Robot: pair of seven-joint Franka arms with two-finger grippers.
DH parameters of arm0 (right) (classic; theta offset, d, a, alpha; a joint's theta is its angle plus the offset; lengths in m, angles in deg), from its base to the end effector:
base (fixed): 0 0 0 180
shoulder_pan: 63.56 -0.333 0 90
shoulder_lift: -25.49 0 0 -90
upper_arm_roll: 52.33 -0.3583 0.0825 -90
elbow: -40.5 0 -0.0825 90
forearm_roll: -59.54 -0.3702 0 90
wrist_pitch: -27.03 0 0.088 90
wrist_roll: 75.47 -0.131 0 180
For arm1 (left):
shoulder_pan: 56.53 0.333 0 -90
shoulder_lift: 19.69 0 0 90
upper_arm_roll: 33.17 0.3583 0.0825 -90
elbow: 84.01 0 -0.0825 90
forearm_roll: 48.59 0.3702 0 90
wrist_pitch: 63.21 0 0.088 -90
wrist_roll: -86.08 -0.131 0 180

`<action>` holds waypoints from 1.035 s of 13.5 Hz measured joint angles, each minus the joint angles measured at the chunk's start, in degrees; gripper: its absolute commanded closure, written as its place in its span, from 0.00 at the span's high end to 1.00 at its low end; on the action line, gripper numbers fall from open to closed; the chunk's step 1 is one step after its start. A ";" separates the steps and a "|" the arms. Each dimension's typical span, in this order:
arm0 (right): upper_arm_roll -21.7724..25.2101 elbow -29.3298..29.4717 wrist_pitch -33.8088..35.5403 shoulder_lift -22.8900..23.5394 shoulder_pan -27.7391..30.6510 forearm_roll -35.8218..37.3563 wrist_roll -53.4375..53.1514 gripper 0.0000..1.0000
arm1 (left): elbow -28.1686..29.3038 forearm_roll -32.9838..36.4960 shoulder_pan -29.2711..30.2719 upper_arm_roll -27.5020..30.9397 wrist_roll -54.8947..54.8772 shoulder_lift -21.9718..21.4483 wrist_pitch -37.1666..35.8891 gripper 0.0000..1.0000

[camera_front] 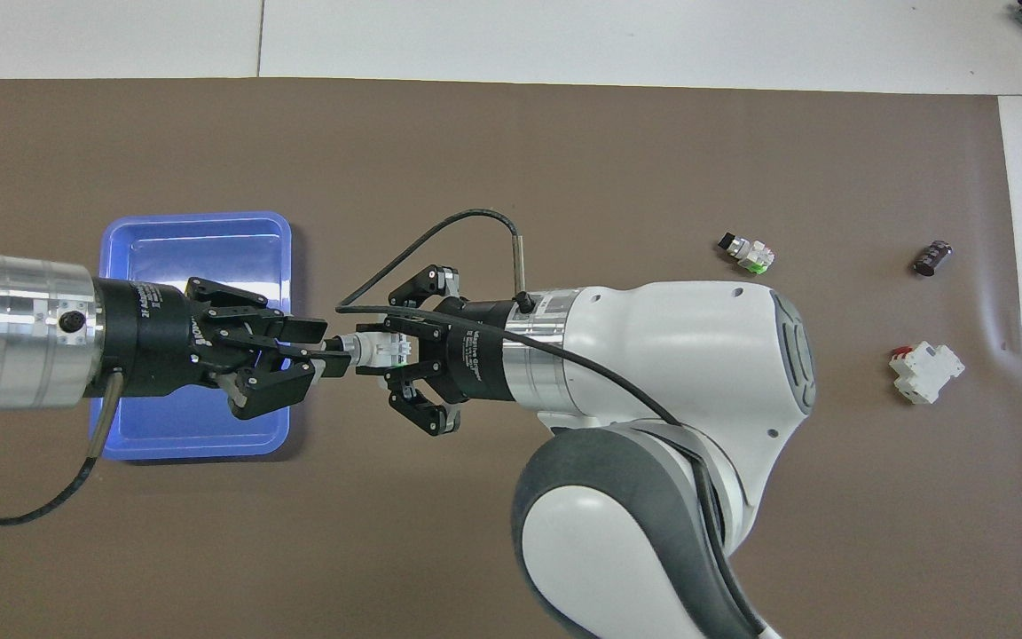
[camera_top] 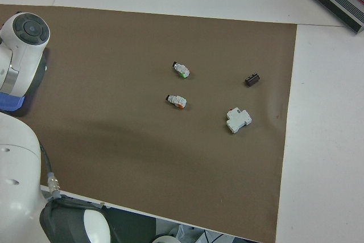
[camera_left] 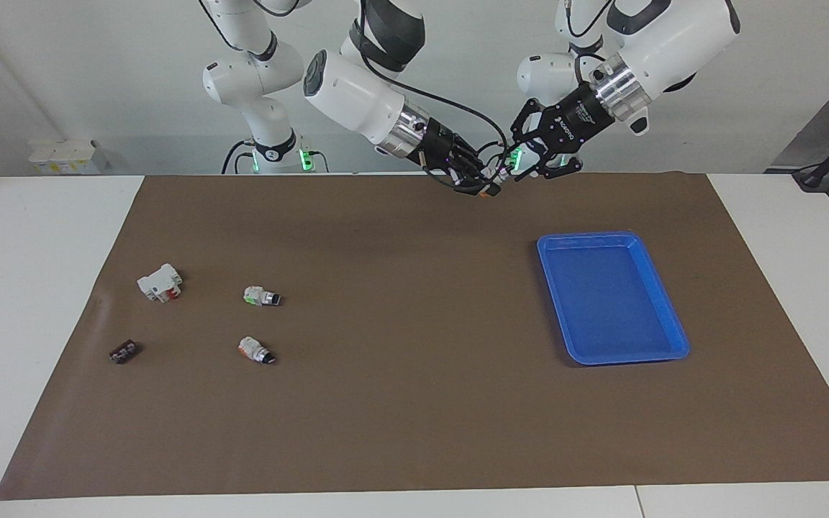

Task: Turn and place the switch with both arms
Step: 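Close the left gripper on the switch end held by the right gripper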

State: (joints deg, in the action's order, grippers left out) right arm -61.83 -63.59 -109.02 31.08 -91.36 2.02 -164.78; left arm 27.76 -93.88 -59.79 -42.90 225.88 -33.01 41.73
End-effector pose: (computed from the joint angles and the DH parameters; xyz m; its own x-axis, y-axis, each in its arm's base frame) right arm 0.4932 0.3995 0.5695 0.1040 -0.5886 -0.8017 -0.9913 0.0036 -0.1312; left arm 0.4530 -0.1901 0.6335 -0.7258 0.5050 -0.4671 0.6879 0.5367 -0.4886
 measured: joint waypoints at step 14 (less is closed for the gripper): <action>0.03 0.49 -0.05 0.11 0.30 -0.16 -0.04 0.00 | 1.32 -1.61 0.00 0.42 -11.88 -1.12 1.17 0.00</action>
State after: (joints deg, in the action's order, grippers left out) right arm -61.79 -63.09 -109.07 31.19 -91.06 1.86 -164.83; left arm 29.09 -95.49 -59.79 -42.47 214.00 -34.12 42.90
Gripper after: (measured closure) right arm 0.665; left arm 0.899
